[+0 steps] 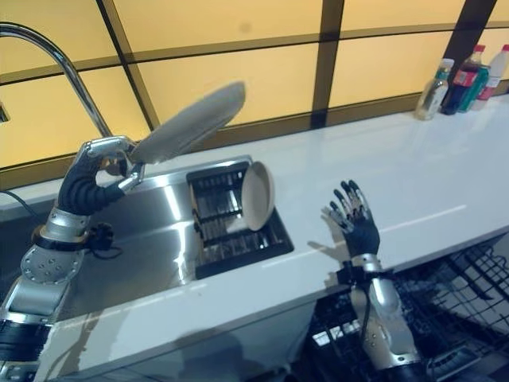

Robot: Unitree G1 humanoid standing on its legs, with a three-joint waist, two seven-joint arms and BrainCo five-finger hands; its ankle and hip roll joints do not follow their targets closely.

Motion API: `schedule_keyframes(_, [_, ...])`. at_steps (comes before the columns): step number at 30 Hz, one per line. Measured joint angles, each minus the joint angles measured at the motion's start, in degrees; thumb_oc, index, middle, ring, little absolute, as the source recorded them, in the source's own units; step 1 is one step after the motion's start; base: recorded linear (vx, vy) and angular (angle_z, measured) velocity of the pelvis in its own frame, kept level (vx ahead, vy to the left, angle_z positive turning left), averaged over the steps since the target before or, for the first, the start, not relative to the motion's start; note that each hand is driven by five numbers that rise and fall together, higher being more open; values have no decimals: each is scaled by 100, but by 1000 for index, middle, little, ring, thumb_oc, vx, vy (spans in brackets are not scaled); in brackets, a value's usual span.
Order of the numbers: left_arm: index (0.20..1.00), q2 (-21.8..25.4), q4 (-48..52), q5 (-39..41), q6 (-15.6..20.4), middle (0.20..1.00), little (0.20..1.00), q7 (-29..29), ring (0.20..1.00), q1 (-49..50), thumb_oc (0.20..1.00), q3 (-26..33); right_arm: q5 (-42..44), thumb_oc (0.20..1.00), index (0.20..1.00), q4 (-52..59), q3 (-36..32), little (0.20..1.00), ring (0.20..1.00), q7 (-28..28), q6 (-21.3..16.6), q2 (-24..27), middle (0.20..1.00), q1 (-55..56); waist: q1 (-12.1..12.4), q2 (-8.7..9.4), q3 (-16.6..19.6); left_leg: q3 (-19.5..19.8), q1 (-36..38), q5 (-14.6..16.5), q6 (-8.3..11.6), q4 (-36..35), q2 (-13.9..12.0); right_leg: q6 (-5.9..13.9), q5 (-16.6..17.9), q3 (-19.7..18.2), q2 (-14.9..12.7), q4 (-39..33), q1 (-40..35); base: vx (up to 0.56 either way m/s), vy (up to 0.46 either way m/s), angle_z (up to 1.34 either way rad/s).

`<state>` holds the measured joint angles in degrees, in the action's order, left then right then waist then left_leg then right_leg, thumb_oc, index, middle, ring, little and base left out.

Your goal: Pick up plates and place into dishwasher.

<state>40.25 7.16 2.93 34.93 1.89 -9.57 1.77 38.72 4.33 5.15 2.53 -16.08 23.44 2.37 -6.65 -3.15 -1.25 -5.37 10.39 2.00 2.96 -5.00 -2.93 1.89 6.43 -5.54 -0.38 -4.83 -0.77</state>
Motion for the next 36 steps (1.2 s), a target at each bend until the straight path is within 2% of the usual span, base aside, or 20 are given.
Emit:
schedule_keyframes(6, [200,-186,334,573,-379,200,200,-680,200,-161,200,-57,-1127,1000,1000,11,-121,1000,1000,511,-195,260,1000,-315,-5,-22,15,2,-3,0,0,0,1,-3,9,3,-3,-27,-10,-26,10,0])
schedule_keyframes(9, [200,-189,330,996,-687,200,200,-944,200,-318,200,-89,-1678,1000,1000,11,-286,1000,1000,667,-234,604,1000,-605,-5,-30,18,2,-4,0,0,-2,2,-2,10,2,-5,-28,-11,0,0,0])
schedule_keyframes(12, [200,-441,330,1774,-1091,200,200,-1367,200,-404,200,-158,-1757,1000,1000,21,-456,1000,1000,448,-243,804,1000,-769,-5,-34,19,1,-6,0,0,-1,3,-3,10,2,-3,-29,-10,-41,-1,0])
schedule_keyframes(19, [200,-1423,319,3337,-2343,200,200,-2306,200,-426,200,-880,-808,1000,1000,10,-149,1000,1000,-912,70,662,1000,-1289,-12,-32,18,-2,-6,1,-1,-1,2,-2,11,1,-1,-29,-8,-16,1,0])
schedule_keyframes(26, [200,-1959,318,4576,-3068,200,200,-2583,200,-426,200,-1025,-355,1000,1000,2,8,1000,1000,-1498,327,386,1000,-1323,-12,-30,14,-4,-4,1,-1,-1,-1,-2,11,2,0,-30,-10,0,0,0])
schedule_keyframes(36, [200,-2122,320,4841,-3249,200,200,-2784,200,-425,200,-1259,895,1000,1000,1,18,1000,1000,-2040,896,27,1000,-1322,-9,-20,7,-7,-5,2,-2,-2,-8,-2,10,1,3,-30,-10,0,0,0])
